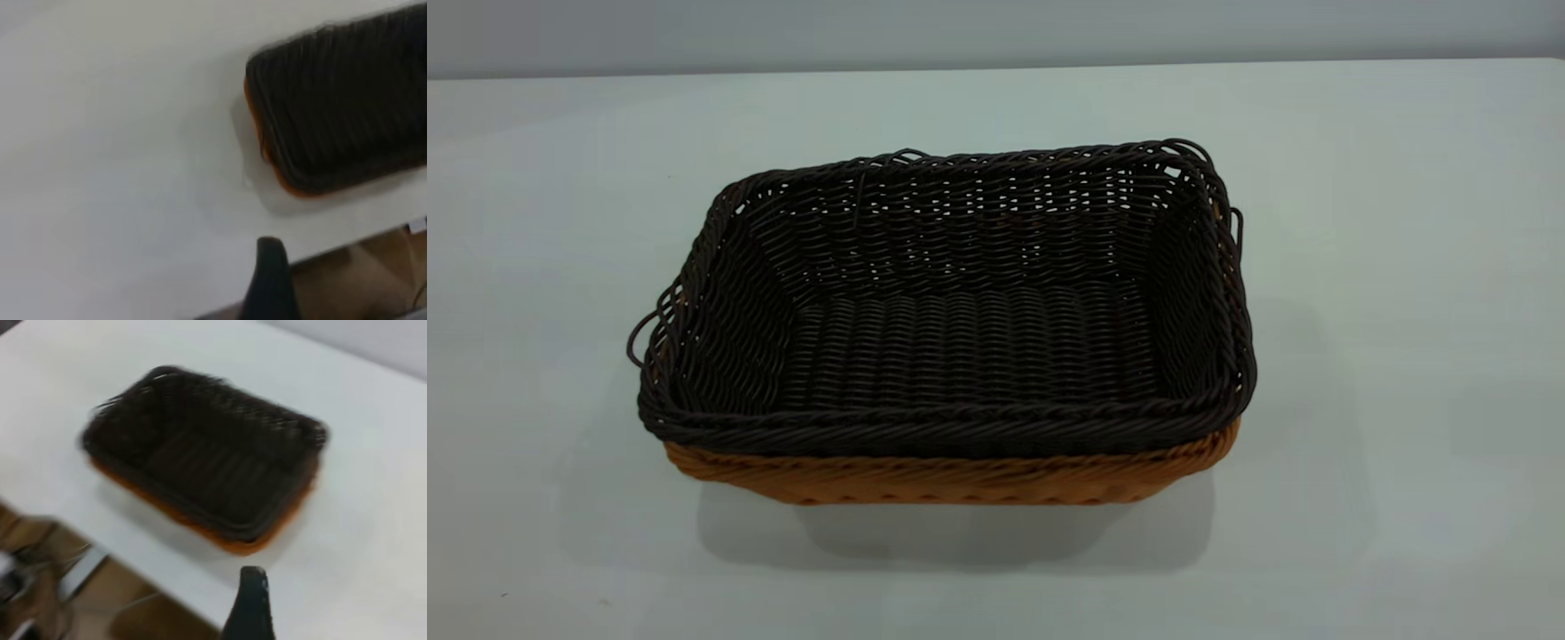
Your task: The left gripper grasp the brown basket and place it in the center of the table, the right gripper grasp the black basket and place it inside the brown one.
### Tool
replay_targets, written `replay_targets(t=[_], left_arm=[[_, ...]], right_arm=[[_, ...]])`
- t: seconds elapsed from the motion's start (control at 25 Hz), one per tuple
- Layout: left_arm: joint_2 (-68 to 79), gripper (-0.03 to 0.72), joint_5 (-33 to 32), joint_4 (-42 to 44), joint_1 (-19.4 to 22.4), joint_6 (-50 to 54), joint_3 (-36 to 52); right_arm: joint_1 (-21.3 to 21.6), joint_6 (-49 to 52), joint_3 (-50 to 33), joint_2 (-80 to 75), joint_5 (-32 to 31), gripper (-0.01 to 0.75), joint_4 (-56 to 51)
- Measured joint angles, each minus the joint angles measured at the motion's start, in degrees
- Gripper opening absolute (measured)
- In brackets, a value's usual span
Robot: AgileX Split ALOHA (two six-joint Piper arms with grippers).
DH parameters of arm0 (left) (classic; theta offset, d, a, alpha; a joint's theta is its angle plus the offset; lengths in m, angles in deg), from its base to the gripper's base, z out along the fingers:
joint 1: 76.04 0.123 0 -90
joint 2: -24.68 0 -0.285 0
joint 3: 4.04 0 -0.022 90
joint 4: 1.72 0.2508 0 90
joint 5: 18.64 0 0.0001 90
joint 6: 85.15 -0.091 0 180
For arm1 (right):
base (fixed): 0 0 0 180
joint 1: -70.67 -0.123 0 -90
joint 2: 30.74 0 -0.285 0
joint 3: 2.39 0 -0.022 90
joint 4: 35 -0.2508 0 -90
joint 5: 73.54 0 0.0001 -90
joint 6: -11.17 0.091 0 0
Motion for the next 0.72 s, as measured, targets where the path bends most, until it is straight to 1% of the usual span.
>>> replay_targets(t=[0.12, 0.32, 0.44, 0.72], left_arm=[[-5.0, 0.537, 0.0, 0.0, 0.0, 0.1, 4.9], [-12.4, 0.537, 0.0, 0.0, 0.0, 0.1, 9.6], [-16.2, 0.537, 0.0, 0.0, 0.0, 0.2, 12.0], [-23.0, 0.537, 0.0, 0.5, 0.0, 1.5, 17.3]], right_arm=[[0.0, 2.2, -4.5, 5.5, 2.1, 0.574, 4.2], [0.0, 7.0, -9.8, 11.2, 2.6, 0.574, 10.9], [0.0, 8.7, -10.8, 11.3, 2.6, 0.574, 12.9], [0.0, 9.0, -11.1, 11.3, 2.8, 0.574, 13.2]])
